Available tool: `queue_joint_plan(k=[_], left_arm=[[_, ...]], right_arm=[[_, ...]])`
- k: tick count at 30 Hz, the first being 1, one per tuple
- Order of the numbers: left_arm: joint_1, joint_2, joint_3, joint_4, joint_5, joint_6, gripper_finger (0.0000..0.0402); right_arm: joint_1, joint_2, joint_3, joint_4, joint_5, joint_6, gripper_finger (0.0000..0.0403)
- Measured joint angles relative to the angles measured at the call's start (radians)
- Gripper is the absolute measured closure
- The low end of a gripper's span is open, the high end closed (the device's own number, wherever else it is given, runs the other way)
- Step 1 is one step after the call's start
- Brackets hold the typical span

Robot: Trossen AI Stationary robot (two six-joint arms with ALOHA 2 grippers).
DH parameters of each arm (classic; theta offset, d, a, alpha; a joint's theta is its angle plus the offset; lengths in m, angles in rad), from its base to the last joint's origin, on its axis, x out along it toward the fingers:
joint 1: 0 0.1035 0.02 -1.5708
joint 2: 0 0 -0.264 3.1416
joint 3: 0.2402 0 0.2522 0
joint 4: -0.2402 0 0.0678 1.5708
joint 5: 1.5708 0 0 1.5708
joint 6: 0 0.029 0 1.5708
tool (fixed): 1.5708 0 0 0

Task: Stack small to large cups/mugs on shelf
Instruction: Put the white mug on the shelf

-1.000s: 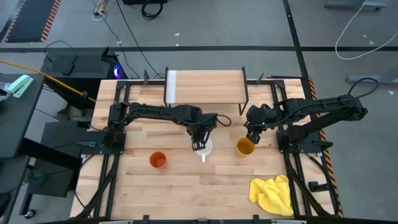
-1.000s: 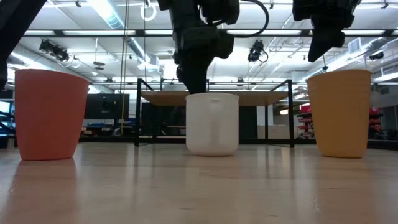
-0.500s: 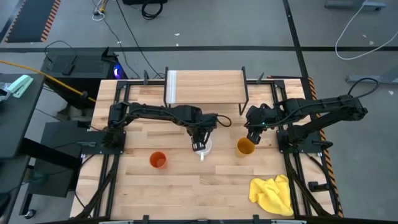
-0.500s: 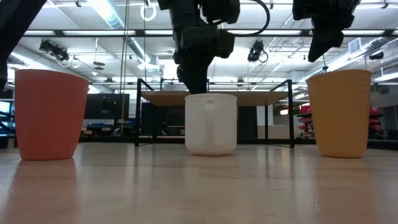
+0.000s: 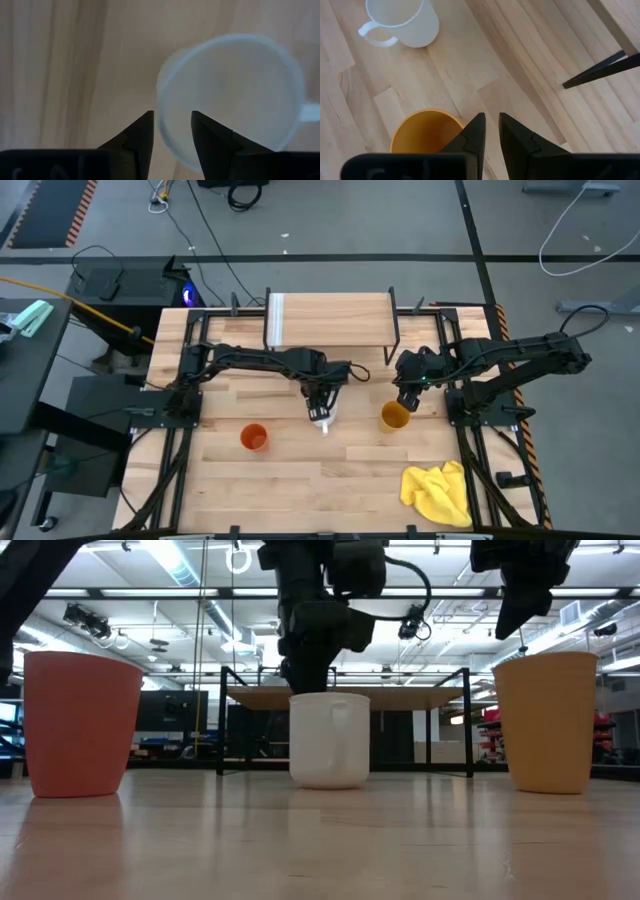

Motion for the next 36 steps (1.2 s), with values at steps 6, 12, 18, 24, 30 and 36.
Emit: queue_joint_plan(k=[6, 12, 18, 24, 30, 36], left_arm=[[0.004, 0.003, 0.0, 0.002, 0.004, 0.0, 0.0265], [0.016, 0.003, 0.0, 0.006, 0.003, -0.001, 0.0303], [0.02, 0.003, 0.0, 0.009, 0.003, 0.0, 0.0363], [0.021, 0.003, 0.0, 0.012, 0.004, 0.002, 0.0384], [0.022, 0.003, 0.0, 0.011, 0.003, 0.002, 0.0385], [0.018, 0.003, 0.02, -0.04, -0.01, 0.003, 0.0389]], right_arm=[[0.0, 0.0, 0.0, 0.0, 0.0, 0.0, 0.0342], [0.0, 0.0, 0.0, 0.0, 0.0, 0.0, 0.0342], [0.0, 0.0, 0.0, 0.0, 0.0, -0.005, 0.0342], [0.0, 0.0, 0.0, 0.0, 0.0, -0.027, 0.0342], [0.0, 0.0, 0.0, 0.0, 0.0, -0.028, 0.0342], [0.0, 0.0, 0.0, -0.001, 0.0, -0.034, 0.0342]])
